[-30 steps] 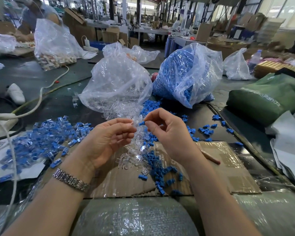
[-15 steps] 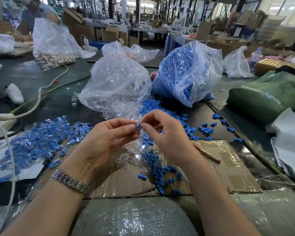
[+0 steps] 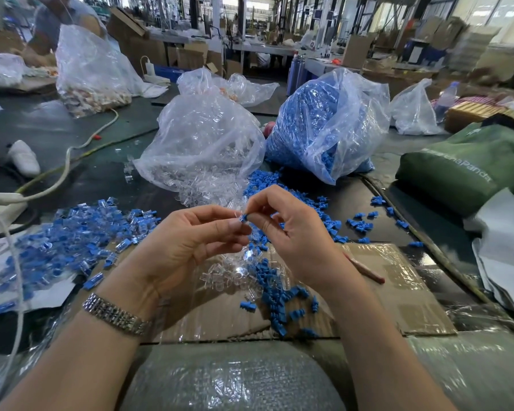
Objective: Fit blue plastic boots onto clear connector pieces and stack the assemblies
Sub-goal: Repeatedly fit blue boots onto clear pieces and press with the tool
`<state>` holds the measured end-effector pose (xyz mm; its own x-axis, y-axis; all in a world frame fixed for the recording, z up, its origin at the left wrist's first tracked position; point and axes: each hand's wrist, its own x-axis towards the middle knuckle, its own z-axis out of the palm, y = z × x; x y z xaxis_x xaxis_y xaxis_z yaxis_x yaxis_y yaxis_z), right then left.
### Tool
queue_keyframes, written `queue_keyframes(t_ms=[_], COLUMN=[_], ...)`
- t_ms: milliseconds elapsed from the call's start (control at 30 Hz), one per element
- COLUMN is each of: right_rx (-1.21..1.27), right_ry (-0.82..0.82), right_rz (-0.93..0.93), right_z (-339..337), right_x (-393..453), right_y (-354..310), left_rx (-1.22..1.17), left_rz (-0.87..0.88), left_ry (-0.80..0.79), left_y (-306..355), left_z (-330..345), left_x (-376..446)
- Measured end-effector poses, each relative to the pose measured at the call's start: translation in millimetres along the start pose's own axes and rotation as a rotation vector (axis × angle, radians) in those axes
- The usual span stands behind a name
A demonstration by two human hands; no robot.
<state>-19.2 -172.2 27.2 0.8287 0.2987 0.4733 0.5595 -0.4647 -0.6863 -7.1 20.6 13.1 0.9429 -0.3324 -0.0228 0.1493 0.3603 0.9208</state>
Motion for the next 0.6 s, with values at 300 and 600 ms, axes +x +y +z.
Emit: queue_keyframes(t_ms=[300,600], right_rx=[-0.071,-0.055], right_ry=[-0.022,0.045], right_rz=[-0.005,0.214], right_z=[-0.8,-18.0], right_x=[-1.0,-3.2], right_y=[-0.1,4.5], left_rx=[0.139,0.181], left_rz=[0.069,0.104], left_ry=[0.022,0.014], left_y=[-1.1,-1.5], left_z=[-1.9,-3.2], left_x=[0.5,0.3])
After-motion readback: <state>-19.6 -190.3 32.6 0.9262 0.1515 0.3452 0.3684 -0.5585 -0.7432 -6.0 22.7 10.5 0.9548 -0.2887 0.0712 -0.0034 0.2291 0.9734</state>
